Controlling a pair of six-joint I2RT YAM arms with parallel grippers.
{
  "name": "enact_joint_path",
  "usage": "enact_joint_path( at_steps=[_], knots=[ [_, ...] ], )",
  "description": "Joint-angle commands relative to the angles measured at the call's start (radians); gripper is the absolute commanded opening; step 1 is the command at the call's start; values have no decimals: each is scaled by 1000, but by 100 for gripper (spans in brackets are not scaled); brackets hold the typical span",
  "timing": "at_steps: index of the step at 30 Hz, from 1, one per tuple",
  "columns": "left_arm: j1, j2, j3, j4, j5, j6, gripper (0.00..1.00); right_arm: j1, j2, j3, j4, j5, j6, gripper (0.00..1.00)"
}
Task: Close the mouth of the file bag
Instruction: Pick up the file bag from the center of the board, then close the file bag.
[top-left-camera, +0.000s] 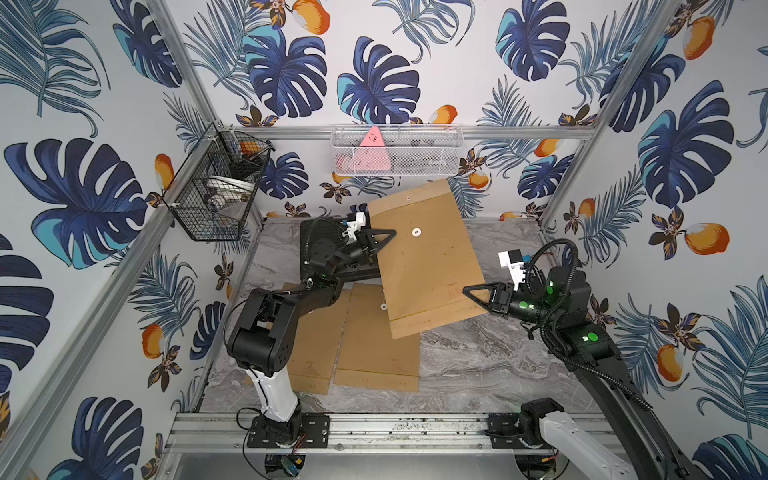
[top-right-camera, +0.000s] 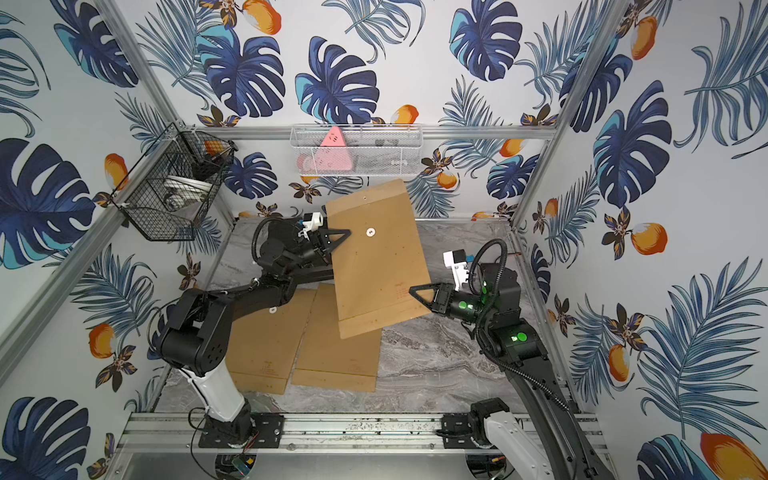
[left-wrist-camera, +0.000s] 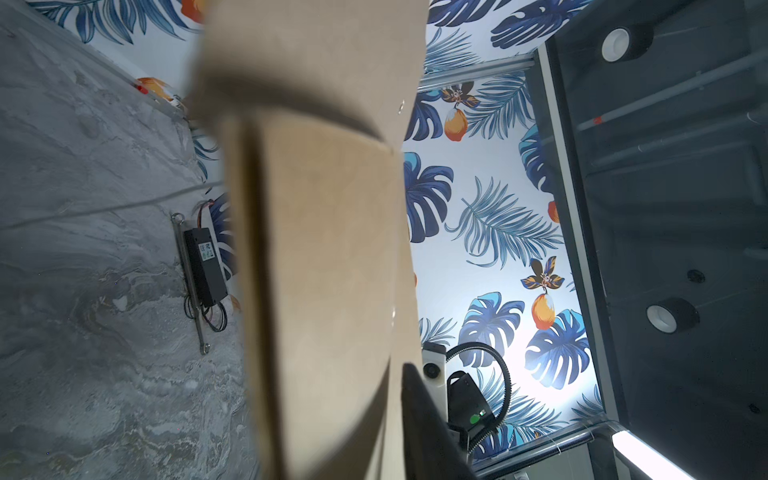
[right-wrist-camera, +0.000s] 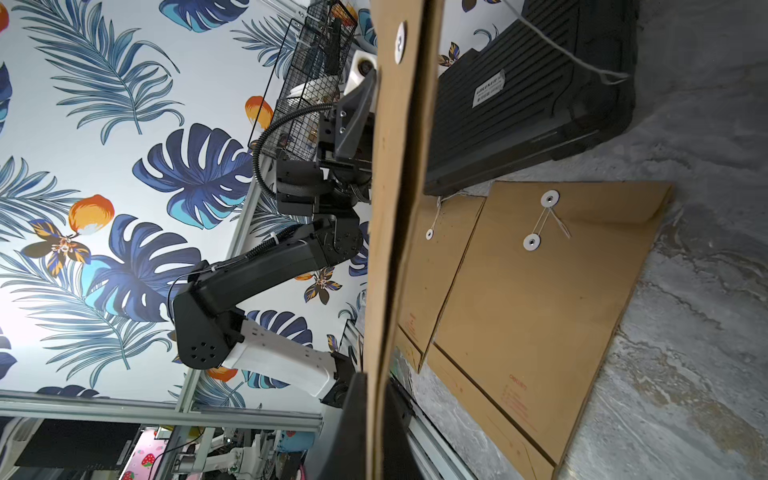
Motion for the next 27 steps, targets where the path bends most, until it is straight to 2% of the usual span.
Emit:
enact_joint_path(
  at_steps=[1, 3, 4, 5, 6, 7, 9, 11, 15, 18, 22, 24, 27],
  knots=[
    [9, -45, 25, -44, 35, 86, 9, 2, -7, -54, 156, 15, 109, 0],
    [14, -71, 28, -107, 42, 136, 4, 3, 3, -80, 197, 10, 140, 2],
    [18, -83, 29, -127, 45, 156, 0, 2, 9, -91, 207, 6, 146, 7],
    [20, -90, 31, -145, 49, 173, 0, 3, 12, -92, 199, 5, 138, 16],
    [27, -99, 33, -164, 54, 190, 0, 3, 13, -90, 167, 13, 117, 35],
    [35, -106, 36, -179, 62, 206, 0, 3, 11, -82, 118, 30, 89, 45],
    [54, -123, 48, -229, 80, 249, 0, -4, 5, -58, 5, 110, 33, 58],
    [62, -151, 74, -341, 110, 349, 0, -46, 34, -15, -163, 242, 2, 66],
    [50, -221, 148, -713, 140, 700, 0, -202, 182, 100, -330, 264, -21, 76],
    [25, -254, 252, -1070, 132, 1032, 0, -204, 241, 262, -382, 365, -68, 78],
    [-64, -270, 404, -1513, 77, 1478, 0, -205, 319, 516, -439, 428, -133, 78],
    [-121, -272, 458, -1663, 50, 1645, 0, -205, 366, 636, -467, 423, -166, 78],
    [-194, -273, 523, -1818, -12, 1812, 0, -203, 446, 804, -529, 362, -203, 76]
  ],
)
